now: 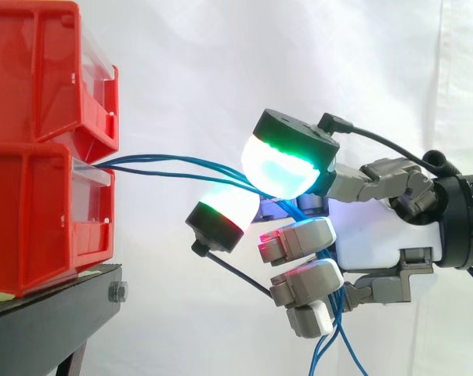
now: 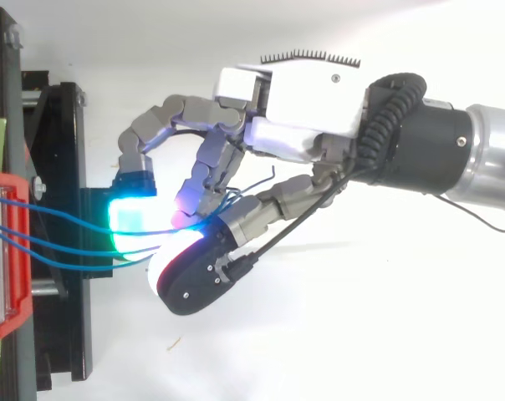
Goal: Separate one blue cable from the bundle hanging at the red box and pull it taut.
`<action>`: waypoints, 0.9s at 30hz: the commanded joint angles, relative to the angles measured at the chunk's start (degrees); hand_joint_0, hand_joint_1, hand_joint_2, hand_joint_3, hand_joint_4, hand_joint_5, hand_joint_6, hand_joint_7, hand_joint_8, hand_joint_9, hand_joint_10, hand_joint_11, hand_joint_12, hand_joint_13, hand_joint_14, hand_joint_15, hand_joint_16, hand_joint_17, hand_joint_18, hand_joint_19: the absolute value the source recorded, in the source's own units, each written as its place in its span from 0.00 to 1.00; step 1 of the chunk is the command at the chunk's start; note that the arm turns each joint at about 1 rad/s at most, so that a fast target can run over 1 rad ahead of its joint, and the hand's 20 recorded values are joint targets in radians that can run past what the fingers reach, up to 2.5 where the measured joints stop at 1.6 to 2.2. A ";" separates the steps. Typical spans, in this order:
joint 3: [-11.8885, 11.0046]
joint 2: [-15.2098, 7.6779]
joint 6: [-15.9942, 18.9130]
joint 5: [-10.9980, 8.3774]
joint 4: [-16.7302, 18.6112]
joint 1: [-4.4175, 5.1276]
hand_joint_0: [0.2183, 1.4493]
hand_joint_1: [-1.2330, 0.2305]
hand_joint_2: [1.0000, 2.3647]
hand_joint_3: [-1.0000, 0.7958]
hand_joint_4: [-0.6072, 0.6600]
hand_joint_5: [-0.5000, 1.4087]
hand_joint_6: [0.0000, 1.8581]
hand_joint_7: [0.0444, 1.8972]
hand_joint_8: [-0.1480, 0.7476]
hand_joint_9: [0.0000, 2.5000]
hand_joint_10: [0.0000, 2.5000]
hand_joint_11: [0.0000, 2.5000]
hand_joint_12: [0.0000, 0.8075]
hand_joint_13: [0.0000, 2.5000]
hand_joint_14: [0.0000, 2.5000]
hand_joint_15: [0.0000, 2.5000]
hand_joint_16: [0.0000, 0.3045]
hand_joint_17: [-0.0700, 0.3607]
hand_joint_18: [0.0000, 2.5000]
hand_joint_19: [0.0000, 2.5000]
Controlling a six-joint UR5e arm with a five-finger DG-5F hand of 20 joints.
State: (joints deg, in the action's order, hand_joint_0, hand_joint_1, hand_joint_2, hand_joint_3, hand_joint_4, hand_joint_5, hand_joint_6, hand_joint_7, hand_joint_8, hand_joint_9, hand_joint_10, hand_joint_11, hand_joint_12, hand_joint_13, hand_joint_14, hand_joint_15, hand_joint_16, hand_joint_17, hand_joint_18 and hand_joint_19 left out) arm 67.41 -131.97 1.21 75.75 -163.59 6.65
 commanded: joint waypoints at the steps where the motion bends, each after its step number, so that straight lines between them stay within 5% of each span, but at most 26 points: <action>1: 0.00 0.04 0.02 0.01 0.02 0.12 0.21 0.22 0.00 0.28 0.47 0.18 0.47 0.53 0.44 0.50 0.04 0.63 0.44 0.48 0.01 0.55 0.17 0.44 0.41 0.35; 15: 0.00 -0.05 0.02 0.01 0.02 0.12 0.21 0.33 0.00 0.28 0.47 0.19 0.46 0.51 0.46 0.51 0.04 0.63 0.45 0.48 0.01 0.55 0.18 0.44 0.40 0.35; 27: 0.00 0.04 0.02 0.01 0.02 0.21 0.31 0.28 0.00 0.33 0.43 0.19 0.45 0.57 0.41 0.51 0.00 0.66 0.40 0.47 0.01 0.56 0.16 0.41 0.38 0.36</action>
State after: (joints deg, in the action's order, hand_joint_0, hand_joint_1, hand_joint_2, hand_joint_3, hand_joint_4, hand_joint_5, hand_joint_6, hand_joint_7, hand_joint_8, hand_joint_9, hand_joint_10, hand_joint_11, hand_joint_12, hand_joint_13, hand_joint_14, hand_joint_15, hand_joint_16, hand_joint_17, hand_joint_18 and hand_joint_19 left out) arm 67.41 -131.98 1.23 75.70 -163.56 6.81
